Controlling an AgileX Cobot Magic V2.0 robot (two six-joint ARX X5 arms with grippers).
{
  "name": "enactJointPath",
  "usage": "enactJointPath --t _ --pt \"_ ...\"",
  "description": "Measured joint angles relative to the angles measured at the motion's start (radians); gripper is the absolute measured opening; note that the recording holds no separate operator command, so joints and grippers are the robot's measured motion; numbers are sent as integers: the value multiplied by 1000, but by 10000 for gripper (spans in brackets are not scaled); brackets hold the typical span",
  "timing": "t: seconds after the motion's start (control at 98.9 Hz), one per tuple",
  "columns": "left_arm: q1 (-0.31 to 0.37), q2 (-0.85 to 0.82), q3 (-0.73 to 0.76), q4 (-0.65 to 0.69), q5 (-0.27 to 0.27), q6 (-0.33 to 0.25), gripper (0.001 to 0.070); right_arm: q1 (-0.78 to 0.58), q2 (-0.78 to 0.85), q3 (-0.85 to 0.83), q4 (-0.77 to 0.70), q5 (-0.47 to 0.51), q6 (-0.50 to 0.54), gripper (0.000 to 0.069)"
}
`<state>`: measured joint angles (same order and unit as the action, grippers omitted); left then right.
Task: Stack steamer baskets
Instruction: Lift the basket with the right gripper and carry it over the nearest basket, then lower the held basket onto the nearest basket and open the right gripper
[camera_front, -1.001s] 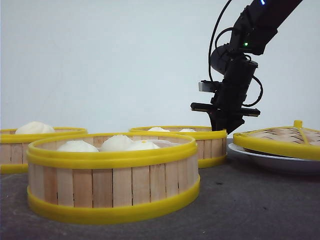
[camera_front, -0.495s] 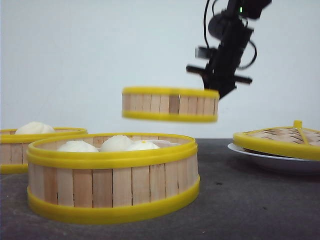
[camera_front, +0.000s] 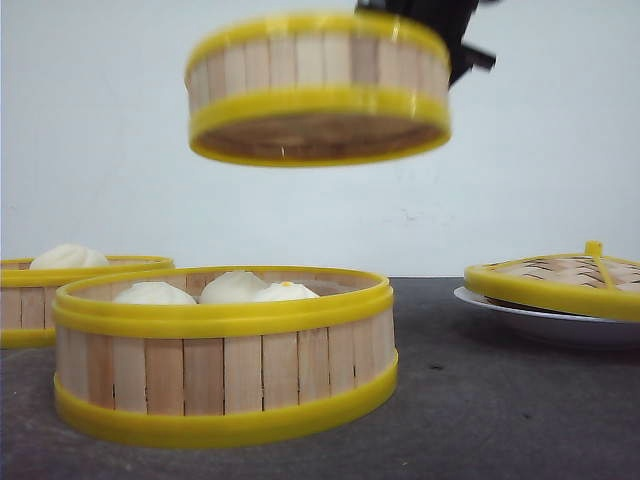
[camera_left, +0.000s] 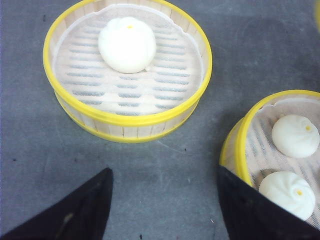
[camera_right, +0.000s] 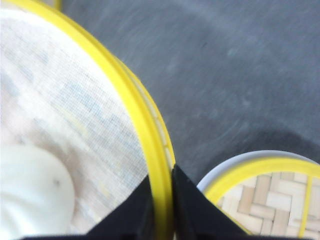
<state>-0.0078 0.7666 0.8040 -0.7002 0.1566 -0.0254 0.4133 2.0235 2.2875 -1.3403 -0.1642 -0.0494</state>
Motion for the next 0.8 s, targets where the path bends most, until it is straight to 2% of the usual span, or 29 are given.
enactJointPath --t 0.142,0.334,0.495,0.607,0.799 --pt "-10 0 0 -7 0 0 395 34 -66 -37 -2 1 -3 23" --pt "-38 0 0 -14 0 0 395 95 -239 -315 30 10 -6 23" --pt "-42 0 0 -15 0 6 395 146 -367 -594 229 6 -3 23" --pt "-43 0 0 -16 0 7 395 164 -396 -754 356 5 5 23" --pt "-42 0 0 -16 0 7 395 175 -383 -896 563 11 35 23"
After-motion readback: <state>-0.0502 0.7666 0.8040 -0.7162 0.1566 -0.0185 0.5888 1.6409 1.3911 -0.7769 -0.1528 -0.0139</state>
